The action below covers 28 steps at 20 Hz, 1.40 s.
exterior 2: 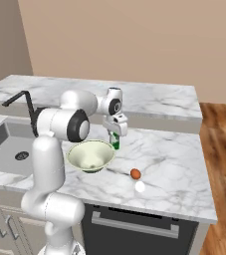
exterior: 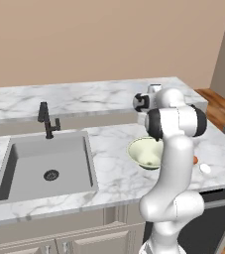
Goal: Gather the eggs and milk located in the vicinity of the sink area and place them right next to the bowl.
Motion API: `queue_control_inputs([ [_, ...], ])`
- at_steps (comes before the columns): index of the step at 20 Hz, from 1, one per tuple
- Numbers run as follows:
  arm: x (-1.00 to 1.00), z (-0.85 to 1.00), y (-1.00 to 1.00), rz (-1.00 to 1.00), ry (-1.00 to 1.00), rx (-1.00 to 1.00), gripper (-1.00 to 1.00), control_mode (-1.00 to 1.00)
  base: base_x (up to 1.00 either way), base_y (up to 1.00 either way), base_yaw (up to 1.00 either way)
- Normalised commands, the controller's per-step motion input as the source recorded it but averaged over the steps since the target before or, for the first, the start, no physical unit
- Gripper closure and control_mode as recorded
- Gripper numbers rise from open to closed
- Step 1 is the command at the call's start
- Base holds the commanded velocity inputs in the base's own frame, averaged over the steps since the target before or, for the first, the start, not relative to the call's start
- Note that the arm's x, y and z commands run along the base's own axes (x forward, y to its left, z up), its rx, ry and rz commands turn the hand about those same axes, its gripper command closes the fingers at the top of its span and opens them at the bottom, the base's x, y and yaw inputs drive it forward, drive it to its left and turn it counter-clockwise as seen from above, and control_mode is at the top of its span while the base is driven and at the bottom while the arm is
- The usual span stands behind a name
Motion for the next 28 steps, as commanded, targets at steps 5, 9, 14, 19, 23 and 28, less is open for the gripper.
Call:
queue_control_inputs([
  [5, -0.07, -0.01, -0.09, 0.0, 0.0, 0.0, 1.0, -1.0, 0.0, 0.0, 0.0],
  [9, -0.01, -0.04, -0.06, 0.0, 0.0, 0.0, 1.0, -1.0, 0.0, 0.0, 0.0],
  [14, -0.03, -0.09, -0.03, 0.0, 0.0, 0.0, 1.0, -1.0, 0.0, 0.0, 0.0],
  [19, -0.17, -0.21, 0.0, 0.0, 0.0, 0.0, 1.0, -1.0, 0.0, 0.0, 0.0],
  [23, -0.19, -0.18, 0.0, 0.0, 0.0, 0.0, 1.0, -1.0, 0.0, 0.0, 0.0],
  [28, -0.03, -0.05, 0.0, 0.0, 0.0, 0.0, -1.0, -1.0, 0.0, 0.0, 0.0],
])
